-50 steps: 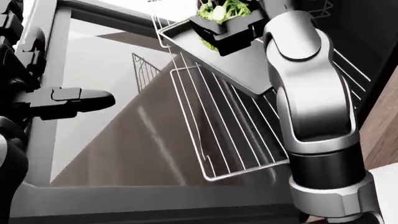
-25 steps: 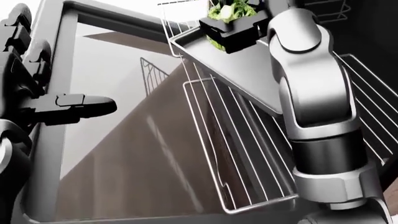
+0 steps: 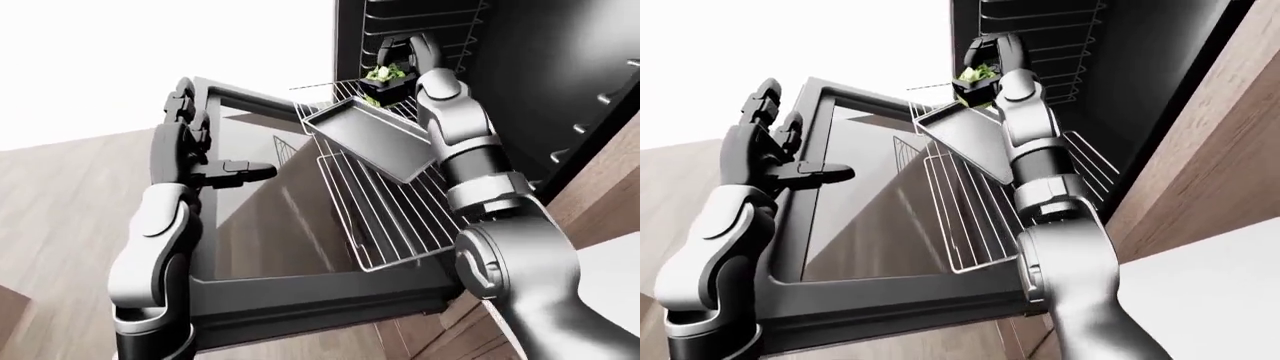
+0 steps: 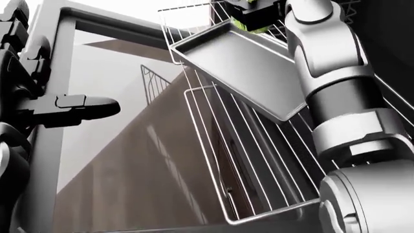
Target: Place the broccoli on the rack of the oven.
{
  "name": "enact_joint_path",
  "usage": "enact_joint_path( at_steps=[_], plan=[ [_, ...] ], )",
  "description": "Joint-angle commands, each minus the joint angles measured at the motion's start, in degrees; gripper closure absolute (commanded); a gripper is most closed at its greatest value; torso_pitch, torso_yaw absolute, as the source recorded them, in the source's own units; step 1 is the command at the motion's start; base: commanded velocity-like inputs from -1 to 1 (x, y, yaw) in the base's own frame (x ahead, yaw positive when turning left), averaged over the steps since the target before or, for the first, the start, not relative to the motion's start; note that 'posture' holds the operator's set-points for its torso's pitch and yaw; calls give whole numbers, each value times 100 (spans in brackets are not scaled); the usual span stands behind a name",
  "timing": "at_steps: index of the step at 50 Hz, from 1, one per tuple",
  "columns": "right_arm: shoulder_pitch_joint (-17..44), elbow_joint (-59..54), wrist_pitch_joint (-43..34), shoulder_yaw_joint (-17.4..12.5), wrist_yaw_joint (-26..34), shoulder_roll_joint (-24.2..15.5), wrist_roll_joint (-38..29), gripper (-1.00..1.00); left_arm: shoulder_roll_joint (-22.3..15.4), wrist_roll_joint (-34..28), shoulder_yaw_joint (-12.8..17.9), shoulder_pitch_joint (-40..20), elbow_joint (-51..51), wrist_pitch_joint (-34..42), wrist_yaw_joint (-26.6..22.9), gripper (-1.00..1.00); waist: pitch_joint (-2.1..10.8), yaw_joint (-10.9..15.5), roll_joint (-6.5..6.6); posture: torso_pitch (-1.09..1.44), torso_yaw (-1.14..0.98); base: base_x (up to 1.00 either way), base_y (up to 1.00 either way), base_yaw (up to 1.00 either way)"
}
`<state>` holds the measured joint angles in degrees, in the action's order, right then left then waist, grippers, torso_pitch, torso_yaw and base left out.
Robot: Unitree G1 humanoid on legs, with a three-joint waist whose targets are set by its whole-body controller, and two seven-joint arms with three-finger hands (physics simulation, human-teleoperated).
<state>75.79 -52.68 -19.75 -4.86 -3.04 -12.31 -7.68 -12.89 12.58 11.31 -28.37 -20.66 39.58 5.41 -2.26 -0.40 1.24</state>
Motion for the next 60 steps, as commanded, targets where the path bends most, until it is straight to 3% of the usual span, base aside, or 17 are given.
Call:
enact_joint_path(
  at_steps=[1, 9, 38, 40, 52, 60],
  plan=[
    [334, -12, 479, -36, -129, -66, 25, 100, -61, 6, 54, -160, -186, -170, 6, -100, 173, 0, 9, 0, 0, 0, 0, 0],
    [538, -1016, 1233, -108, -458, -88, 99, 100, -85, 41, 78, -181, -165, -157, 17, -100, 177, 11, 6, 0, 0, 0, 0, 0],
    [227, -1536, 1718, -168, -867, -51, 200, 100, -86, 36, 61, -154, -152, -184, 17, -100, 222, 44, -31, 0, 0, 0, 0, 0],
    [204, -1554, 1740, -171, -879, -50, 205, 89, -89, 38, 66, -154, -155, -186, 13, -100, 223, 45, -35, 0, 0, 0, 0, 0],
    [161, -1632, 1790, -176, -912, -56, 195, 91, -95, 50, 77, -153, -169, -174, 18, -100, 233, 49, -37, 0, 0, 0, 0, 0],
    [144, -1637, 1773, -174, -926, -36, 189, 69, -100, 59, 80, -167, -179, -157, 28, -100, 237, 48, -39, 0, 0, 0, 0, 0]
  ],
)
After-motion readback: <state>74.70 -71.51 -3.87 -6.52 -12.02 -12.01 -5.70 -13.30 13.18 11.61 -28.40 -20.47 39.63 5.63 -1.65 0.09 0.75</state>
